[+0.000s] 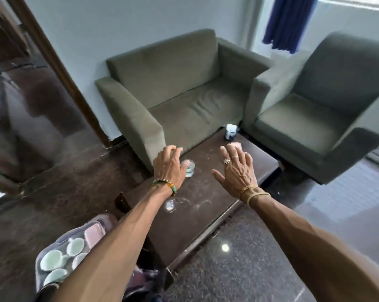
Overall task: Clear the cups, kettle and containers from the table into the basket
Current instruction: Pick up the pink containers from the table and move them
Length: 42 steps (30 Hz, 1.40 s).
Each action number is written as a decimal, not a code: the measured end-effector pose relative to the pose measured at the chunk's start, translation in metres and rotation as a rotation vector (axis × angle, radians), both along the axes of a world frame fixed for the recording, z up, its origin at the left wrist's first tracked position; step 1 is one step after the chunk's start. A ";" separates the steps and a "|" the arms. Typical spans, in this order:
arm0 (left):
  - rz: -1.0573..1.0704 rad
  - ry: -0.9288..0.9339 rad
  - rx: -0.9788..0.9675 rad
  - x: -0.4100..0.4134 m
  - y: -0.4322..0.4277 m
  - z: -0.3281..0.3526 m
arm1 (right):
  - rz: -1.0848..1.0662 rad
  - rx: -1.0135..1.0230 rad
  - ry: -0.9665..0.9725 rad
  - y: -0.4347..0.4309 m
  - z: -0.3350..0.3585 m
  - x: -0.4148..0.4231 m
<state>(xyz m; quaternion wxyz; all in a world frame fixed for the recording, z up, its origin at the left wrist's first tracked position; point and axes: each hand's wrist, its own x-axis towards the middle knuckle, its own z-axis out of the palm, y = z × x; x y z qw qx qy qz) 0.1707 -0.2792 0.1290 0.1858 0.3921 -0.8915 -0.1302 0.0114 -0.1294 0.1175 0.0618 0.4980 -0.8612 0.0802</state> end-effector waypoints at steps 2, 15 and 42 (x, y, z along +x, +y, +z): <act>-0.039 -0.004 -0.001 -0.032 0.035 0.001 | -0.054 -0.014 0.014 0.044 -0.001 -0.026; -0.337 0.063 -0.026 -0.240 0.178 0.020 | -0.458 -0.024 0.049 0.228 0.024 -0.174; -0.699 0.019 0.019 -0.540 0.234 0.026 | -0.801 0.100 0.033 0.297 0.036 -0.405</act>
